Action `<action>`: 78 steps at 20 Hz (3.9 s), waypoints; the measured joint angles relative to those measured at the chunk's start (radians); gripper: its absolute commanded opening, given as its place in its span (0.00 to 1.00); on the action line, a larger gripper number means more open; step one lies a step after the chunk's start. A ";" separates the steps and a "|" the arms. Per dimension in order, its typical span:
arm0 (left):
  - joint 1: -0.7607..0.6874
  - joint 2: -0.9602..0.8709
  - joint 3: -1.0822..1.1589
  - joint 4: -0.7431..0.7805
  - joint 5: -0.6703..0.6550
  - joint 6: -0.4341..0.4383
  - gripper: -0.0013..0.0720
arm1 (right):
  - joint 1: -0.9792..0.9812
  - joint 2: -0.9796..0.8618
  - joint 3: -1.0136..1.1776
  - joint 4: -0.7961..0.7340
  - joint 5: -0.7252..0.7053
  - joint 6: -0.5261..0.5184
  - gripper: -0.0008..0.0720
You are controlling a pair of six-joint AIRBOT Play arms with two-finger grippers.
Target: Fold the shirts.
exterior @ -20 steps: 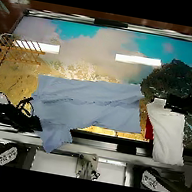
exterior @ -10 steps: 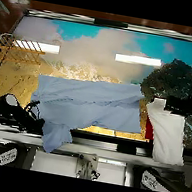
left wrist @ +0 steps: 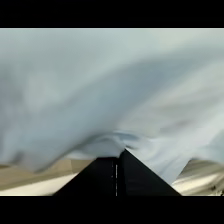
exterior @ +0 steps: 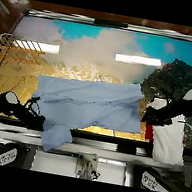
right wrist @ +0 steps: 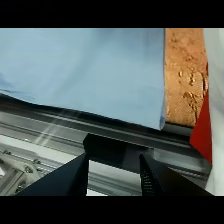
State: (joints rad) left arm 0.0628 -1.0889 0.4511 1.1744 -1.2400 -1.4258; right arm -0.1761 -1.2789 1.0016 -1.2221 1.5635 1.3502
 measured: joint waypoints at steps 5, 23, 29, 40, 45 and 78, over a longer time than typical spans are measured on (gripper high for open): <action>0.001 0.044 0.015 0.007 0.002 0.010 0.07 | 0.012 0.000 -0.117 -0.008 -0.038 0.010 0.84; 0.000 0.128 0.035 -0.014 -0.107 0.044 0.07 | 0.015 0.000 -0.303 -0.008 -0.373 0.106 0.10; 0.000 0.142 0.073 0.006 -0.110 0.055 0.07 | 0.016 0.003 -0.259 0.017 -0.377 0.060 0.10; 0.146 -0.124 0.593 -0.022 -0.056 0.148 0.07 | 0.035 -0.153 0.183 0.126 -0.441 0.045 0.10; 0.142 -0.377 0.816 -0.074 -0.081 0.162 0.07 | 0.122 -0.299 0.347 0.026 -0.526 0.116 0.10; 0.020 -0.550 1.043 -0.247 -0.056 0.143 0.07 | 0.044 -0.359 0.403 0.380 -0.263 -0.037 0.10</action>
State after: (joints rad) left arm 0.0826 -1.6394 1.4940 0.9276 -1.2957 -1.2823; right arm -0.1318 -1.6379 1.4044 -0.8417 1.3003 1.3132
